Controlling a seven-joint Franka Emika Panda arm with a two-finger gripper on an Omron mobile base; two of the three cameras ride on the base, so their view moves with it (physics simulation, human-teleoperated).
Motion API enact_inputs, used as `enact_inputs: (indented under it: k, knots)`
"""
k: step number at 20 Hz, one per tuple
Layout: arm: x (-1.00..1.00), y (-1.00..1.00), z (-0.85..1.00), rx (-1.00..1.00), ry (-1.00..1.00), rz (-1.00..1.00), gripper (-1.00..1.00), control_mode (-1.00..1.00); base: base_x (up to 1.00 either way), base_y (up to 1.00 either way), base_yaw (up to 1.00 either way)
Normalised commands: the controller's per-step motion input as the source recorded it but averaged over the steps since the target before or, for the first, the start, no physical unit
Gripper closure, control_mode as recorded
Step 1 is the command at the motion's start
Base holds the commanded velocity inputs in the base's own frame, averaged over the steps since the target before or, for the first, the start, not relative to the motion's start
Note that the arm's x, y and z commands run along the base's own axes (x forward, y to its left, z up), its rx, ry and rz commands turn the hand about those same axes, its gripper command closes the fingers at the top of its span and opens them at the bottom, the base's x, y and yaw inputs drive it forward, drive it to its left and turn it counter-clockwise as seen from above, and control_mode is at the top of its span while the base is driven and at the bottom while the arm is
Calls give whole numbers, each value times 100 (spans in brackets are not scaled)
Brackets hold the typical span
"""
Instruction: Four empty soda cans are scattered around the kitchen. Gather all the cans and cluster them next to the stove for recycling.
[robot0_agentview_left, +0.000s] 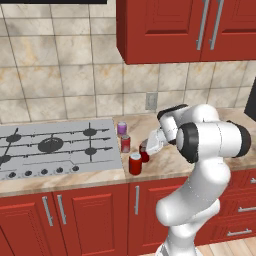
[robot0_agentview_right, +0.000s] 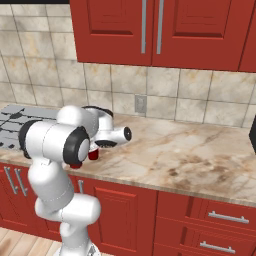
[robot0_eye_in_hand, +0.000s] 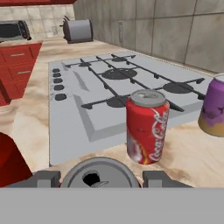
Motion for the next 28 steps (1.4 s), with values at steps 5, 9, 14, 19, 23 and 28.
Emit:
enact_inputs:
  k: [5, 9, 14, 19, 23, 28]
  knots:
    - [5, 0, -18, 0, 0, 3, 100, -100, 0, 0, 0]
    - [2, 5, -16, 0, 0, 2, -100, -100, 0, 0, 0]
    - [-3, 8, -2, 0, -1, 4, -100, -100, 0, 0, 0]
    - [-11, 0, 0, 0, -3, 4, -100, -100, 0, 0, 0]
    - [-6, 0, 0, 0, -2, 4, -100, -100, 0, 0, 0]
    - [-1, 0, 2, 0, -2, 5, -100, -100, 0, 0, 0]
